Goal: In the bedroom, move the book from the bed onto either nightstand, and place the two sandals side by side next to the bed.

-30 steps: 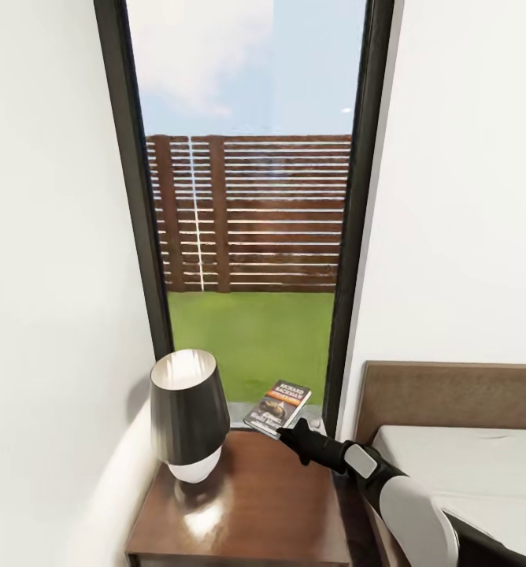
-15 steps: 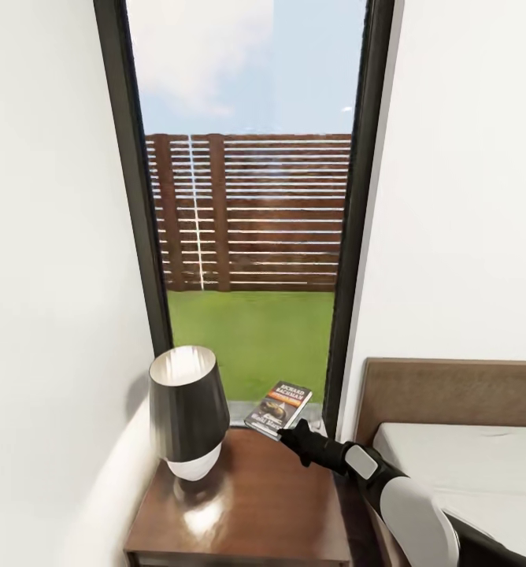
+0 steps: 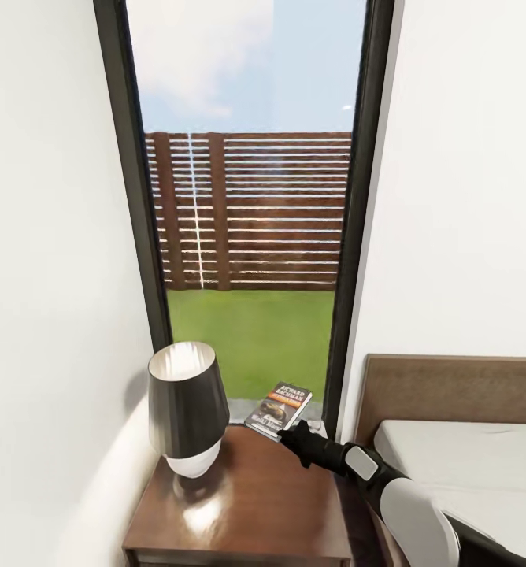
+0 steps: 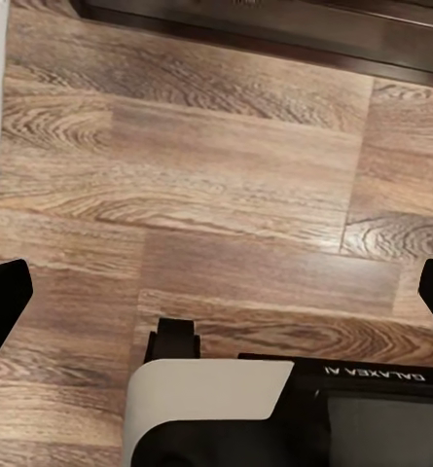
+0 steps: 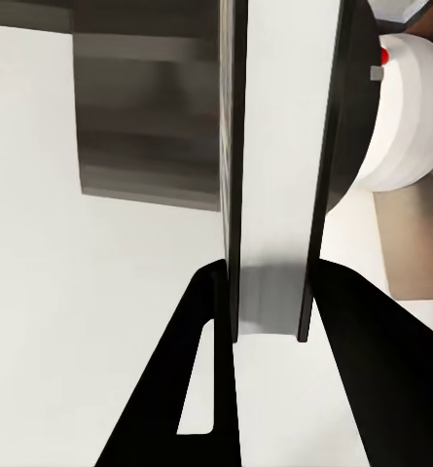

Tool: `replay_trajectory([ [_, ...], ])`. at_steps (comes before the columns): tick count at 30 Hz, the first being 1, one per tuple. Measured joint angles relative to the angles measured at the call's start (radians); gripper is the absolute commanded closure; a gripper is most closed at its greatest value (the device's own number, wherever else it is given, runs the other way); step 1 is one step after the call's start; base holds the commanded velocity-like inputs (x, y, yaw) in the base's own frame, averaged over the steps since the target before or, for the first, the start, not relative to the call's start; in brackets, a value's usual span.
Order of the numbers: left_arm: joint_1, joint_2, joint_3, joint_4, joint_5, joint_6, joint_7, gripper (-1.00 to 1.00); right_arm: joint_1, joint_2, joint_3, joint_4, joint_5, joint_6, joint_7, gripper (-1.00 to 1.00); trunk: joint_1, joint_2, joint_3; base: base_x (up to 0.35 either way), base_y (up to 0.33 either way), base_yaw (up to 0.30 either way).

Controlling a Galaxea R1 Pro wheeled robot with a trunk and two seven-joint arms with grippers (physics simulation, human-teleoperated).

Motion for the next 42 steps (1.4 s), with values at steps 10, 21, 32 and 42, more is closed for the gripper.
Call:
replay_trajectory([
  [10,-0.03,0.0,0.0,-0.012,0.0,0.041,0.0,-1.0,0.0,0.001,0.002,0.0,0.001,0.0,0.0,1.0,0.038,-0.07,-0.031,0.0,0.0,0.0],
  [21,-0.036,0.002,-0.001,-0.102,0.001,0.13,0.0,-1.0,0.0,0.0,0.002,0.0,0.001,0.0,-0.006,1.0,0.081,-0.147,-0.066,0.0,0.0,0.0],
  [32,-0.039,0.012,-0.001,-0.124,0.0,0.165,0.001,-1.0,0.0,0.0,0.002,0.0,0.001,0.0,-0.007,1.0,0.123,-0.224,-0.1,0.0,0.0,0.0],
  [42,-0.042,0.031,0.0,-0.125,0.001,0.165,0.004,-1.0,0.0,0.001,0.005,-0.001,0.001,0.0,-0.007,1.0,0.161,-0.294,-0.132,0.0,0.0,0.0],
])
